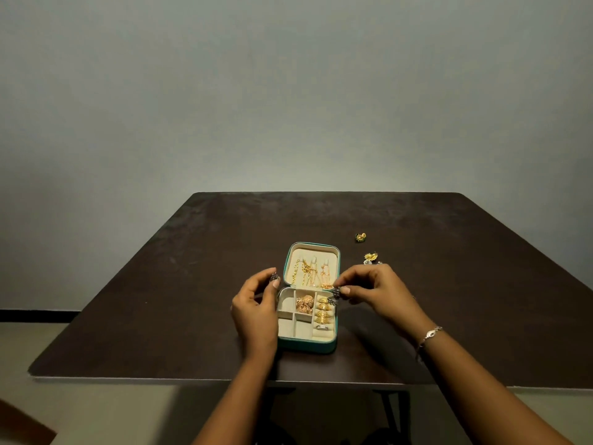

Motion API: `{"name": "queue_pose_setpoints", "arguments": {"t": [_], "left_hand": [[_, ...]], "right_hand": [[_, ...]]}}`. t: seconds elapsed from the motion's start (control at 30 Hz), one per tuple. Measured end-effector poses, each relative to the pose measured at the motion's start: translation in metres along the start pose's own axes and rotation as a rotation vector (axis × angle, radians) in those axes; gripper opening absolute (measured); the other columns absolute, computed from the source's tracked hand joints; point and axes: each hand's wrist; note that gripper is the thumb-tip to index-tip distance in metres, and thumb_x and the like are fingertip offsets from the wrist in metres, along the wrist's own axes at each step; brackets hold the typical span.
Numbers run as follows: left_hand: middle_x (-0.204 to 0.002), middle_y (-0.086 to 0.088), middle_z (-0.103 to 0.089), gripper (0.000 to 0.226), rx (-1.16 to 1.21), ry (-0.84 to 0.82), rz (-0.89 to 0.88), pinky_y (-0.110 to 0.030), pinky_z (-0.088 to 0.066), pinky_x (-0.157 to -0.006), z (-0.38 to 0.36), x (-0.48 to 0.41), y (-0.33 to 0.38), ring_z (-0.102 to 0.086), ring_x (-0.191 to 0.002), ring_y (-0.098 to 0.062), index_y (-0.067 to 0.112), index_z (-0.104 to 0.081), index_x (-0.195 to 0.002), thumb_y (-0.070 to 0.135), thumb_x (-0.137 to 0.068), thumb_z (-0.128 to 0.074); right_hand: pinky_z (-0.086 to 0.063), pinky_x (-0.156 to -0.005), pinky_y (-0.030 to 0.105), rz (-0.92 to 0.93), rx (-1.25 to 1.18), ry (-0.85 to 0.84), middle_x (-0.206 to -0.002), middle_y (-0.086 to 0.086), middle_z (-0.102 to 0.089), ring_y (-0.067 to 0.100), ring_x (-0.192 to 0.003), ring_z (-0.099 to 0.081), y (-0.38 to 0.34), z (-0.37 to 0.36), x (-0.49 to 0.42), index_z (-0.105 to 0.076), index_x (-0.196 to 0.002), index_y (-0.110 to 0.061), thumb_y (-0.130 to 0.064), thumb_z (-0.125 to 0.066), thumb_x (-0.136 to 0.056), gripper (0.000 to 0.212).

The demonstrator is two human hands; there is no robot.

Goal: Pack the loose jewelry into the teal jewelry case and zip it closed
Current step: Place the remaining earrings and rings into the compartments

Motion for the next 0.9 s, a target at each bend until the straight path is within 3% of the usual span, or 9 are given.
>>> {"name": "queue_pose_setpoints", "arguments": {"t": [0.1,0.2,0.3,0.43,0.57,0.73,0.9], "left_hand": [[-0.096,-0.004,-0.068,0.021,-0.018,0.025,0.005,-0.013,-0.049,-0.066,0.008,0.005,-0.01,-0.063,-0.085,-0.011,0.016,-0.068,-0.096,0.0,-0.084,-0.061],[-0.097,-0.005,-0.067,0.025,-0.025,0.049,0.004,-0.009,-0.049,-0.065,0.014,0.007,-0.013,-0.062,-0.085,-0.011,0.02,-0.066,-0.091,-0.002,-0.083,-0.061],[-0.097,-0.002,-0.066,0.031,-0.014,0.033,0.018,-0.019,-0.053,-0.071,0.018,0.008,-0.016,-0.063,-0.088,-0.013,0.03,-0.064,-0.086,-0.001,-0.083,-0.061],[-0.098,-0.004,-0.067,0.029,0.029,0.021,0.063,-0.033,-0.053,-0.076,0.02,0.01,-0.017,-0.063,-0.091,-0.017,0.026,-0.065,-0.089,-0.002,-0.083,-0.061],[-0.094,-0.004,-0.067,0.024,0.046,0.026,0.061,-0.016,-0.051,-0.07,0.022,0.01,-0.017,-0.063,-0.088,-0.015,0.02,-0.065,-0.09,-0.002,-0.083,-0.061],[-0.096,-0.003,-0.068,0.025,0.036,0.03,0.057,-0.012,-0.049,-0.068,0.022,0.009,-0.02,-0.063,-0.088,-0.012,0.022,-0.066,-0.091,-0.001,-0.084,-0.06],[-0.097,-0.004,-0.068,0.026,0.055,0.034,0.06,-0.007,-0.047,-0.063,0.022,0.009,-0.017,-0.062,-0.083,-0.007,0.016,-0.067,-0.094,-0.005,-0.086,-0.055]], "right_hand": [[-0.053,-0.069,0.019,0.035,0.037,-0.038,-0.079,0.0,-0.068,0.008,-0.076,-0.064,-0.006,-0.019,-0.008,-0.069,-0.076,-0.018,0.005,-0.062,-0.08,0.024],[-0.05,-0.075,0.013,0.109,0.156,-0.073,-0.079,-0.005,-0.069,-0.004,-0.074,-0.062,-0.012,-0.036,-0.014,-0.072,-0.08,-0.014,0.002,-0.067,-0.077,0.017],[-0.044,-0.073,0.004,0.167,0.288,-0.142,-0.085,0.0,-0.072,-0.01,-0.07,-0.059,-0.018,-0.048,-0.019,-0.073,-0.087,-0.009,0.0,-0.068,-0.077,0.014],[-0.046,-0.076,0.015,0.22,0.466,-0.258,-0.09,0.004,-0.072,0.005,-0.081,-0.062,-0.022,-0.057,-0.027,-0.072,-0.087,-0.01,-0.003,-0.068,-0.078,0.013],[-0.038,-0.065,0.004,0.213,0.536,-0.332,-0.088,0.003,-0.072,-0.003,-0.07,-0.054,-0.024,-0.061,-0.03,-0.071,-0.087,-0.01,-0.003,-0.066,-0.079,0.012],[-0.048,-0.077,0.027,0.189,0.609,-0.386,-0.089,0.004,-0.072,0.01,-0.08,-0.061,-0.022,-0.066,-0.033,-0.071,-0.088,-0.012,-0.005,-0.066,-0.079,0.012],[-0.048,-0.08,0.033,0.19,0.684,-0.366,-0.09,0.004,-0.071,0.017,-0.088,-0.063,-0.02,-0.071,-0.035,-0.069,-0.088,-0.013,-0.011,-0.066,-0.08,0.009]]}}
Point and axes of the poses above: each hand's wrist, its own x-axis away from the middle knuckle, its own z-axis out of the back of the hand, y = z × x
